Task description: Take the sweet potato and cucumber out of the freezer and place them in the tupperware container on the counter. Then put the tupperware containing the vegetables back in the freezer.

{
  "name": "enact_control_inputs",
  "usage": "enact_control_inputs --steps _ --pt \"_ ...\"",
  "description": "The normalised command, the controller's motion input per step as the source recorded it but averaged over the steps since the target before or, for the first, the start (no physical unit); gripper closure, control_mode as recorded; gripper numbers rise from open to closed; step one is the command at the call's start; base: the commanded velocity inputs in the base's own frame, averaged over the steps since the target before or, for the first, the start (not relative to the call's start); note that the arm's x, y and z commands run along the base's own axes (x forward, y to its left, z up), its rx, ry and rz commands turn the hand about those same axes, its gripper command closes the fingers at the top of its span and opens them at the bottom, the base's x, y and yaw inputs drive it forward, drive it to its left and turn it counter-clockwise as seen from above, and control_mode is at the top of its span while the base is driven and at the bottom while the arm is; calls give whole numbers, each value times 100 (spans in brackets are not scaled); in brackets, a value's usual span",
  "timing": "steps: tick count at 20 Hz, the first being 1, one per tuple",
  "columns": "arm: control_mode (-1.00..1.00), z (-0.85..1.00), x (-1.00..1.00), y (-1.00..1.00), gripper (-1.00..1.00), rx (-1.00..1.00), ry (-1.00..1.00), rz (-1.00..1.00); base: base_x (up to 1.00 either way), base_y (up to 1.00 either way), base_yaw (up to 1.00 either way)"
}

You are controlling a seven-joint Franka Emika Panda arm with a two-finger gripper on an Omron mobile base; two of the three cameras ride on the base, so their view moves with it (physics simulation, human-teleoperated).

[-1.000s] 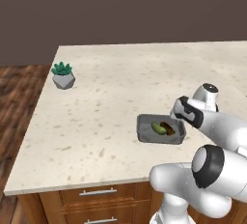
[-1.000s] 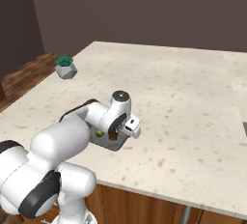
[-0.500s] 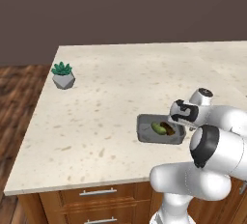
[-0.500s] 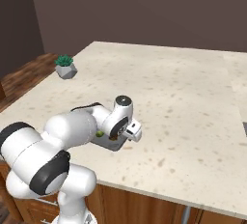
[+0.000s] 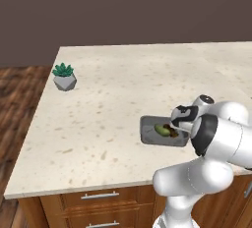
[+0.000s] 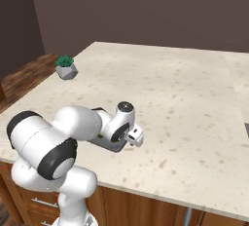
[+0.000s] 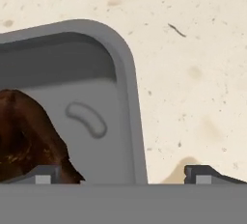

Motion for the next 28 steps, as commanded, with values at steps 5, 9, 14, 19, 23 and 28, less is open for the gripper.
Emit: enact_control_inputs --steps 5,9,14,19,23,28 --pt "-100 -27 9 0 -100 0 1 0 0 0 0" --pt "-100 -28 10 0 100 0 3 0 0 0 0" --pt "-100 -21 0 0 100 0 0 0 0 0 0" --pt "-100 -2 -19 15 100 0 0 0 0 0 0" --pt "-100 27 -37 24 100 3 0 0 0 0 0" --pt "-100 76 -38 16 100 7 -2 -5 0 0 0"
